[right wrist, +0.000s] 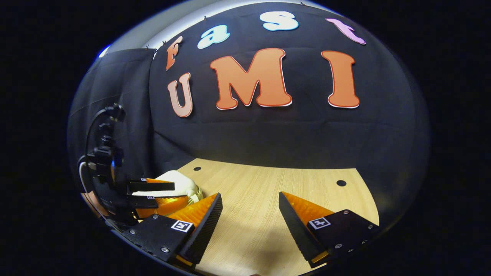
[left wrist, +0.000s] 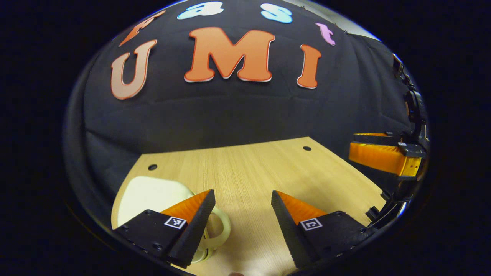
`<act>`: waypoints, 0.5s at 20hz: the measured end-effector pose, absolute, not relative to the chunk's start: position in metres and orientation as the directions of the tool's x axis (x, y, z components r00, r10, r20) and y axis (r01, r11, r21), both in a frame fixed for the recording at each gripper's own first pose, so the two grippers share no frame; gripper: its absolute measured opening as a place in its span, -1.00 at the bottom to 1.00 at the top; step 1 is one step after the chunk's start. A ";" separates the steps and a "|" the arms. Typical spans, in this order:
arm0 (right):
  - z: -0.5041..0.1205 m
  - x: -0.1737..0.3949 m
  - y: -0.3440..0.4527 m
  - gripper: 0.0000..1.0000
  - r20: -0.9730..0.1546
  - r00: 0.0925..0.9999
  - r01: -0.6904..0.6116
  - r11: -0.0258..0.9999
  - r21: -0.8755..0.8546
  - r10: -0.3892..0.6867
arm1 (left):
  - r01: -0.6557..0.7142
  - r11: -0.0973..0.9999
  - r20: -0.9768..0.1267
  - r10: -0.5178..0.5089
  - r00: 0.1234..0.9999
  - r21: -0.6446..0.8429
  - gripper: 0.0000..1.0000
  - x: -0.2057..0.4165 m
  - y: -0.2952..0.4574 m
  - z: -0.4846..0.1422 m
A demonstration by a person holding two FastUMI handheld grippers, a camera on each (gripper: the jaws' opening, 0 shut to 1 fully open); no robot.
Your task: First open the suitcase, pack the skin care products into it, and then close the suitcase.
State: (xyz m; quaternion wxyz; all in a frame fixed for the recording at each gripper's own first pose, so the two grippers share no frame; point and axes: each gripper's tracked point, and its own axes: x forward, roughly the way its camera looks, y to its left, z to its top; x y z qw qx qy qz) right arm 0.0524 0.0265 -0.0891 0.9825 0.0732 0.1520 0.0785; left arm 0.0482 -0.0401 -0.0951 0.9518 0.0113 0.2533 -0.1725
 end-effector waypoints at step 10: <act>-0.021 0.075 0.042 0.89 -0.075 0.994 -0.075 0.992 0.101 0.083 | 0.159 0.986 -0.186 -0.149 0.971 0.041 0.94 0.058 -0.016 0.020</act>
